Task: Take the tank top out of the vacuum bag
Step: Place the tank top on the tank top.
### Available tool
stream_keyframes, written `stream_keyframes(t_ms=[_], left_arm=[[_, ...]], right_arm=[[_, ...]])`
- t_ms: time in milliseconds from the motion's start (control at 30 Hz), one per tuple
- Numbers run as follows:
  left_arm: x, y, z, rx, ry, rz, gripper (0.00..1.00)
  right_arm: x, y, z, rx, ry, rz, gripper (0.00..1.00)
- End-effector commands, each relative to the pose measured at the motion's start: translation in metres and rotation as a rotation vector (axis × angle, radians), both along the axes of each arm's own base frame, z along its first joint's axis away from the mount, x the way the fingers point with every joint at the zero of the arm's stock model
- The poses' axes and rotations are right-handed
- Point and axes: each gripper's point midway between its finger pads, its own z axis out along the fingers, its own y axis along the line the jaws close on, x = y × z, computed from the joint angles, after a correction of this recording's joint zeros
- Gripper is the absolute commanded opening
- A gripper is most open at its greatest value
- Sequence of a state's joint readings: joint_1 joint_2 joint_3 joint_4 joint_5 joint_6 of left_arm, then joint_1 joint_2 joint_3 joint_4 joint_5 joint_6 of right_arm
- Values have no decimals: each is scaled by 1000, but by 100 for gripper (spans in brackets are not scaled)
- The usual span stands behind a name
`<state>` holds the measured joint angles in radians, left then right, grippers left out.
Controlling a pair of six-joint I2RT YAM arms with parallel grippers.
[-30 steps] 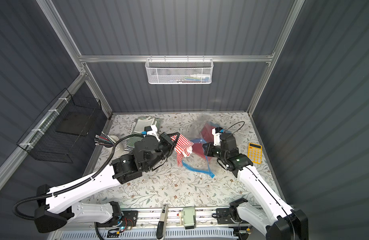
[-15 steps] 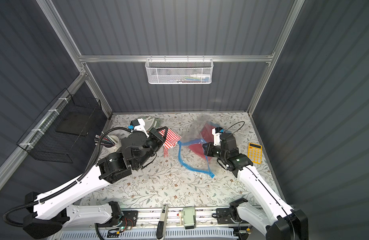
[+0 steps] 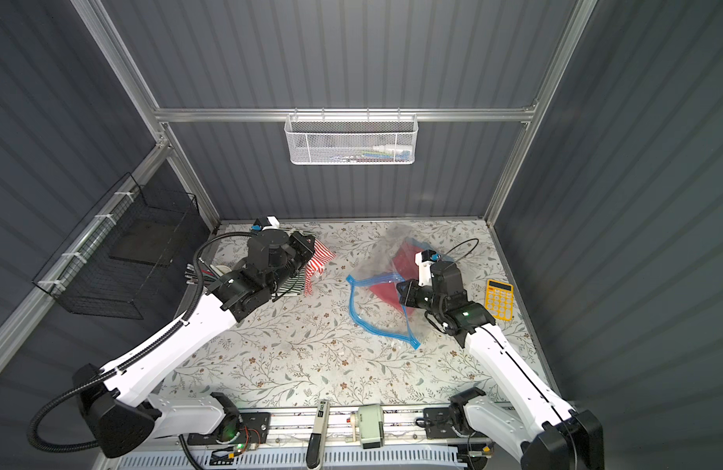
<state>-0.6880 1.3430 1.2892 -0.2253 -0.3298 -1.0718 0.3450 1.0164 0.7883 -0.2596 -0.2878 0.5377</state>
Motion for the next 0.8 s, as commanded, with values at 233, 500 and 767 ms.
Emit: stream_keyframes(t_ms=[233, 500, 767], left_arm=[[61, 9, 13, 202, -74, -22, 0], [116, 34, -2, 305, -62, 7, 0], [164, 51, -5, 365, -66, 2, 0]], right_arm=[[2, 6, 0, 3, -10, 32, 0], [10, 11, -7, 1, 4, 46, 0], [12, 21, 0, 43, 1, 88, 0]])
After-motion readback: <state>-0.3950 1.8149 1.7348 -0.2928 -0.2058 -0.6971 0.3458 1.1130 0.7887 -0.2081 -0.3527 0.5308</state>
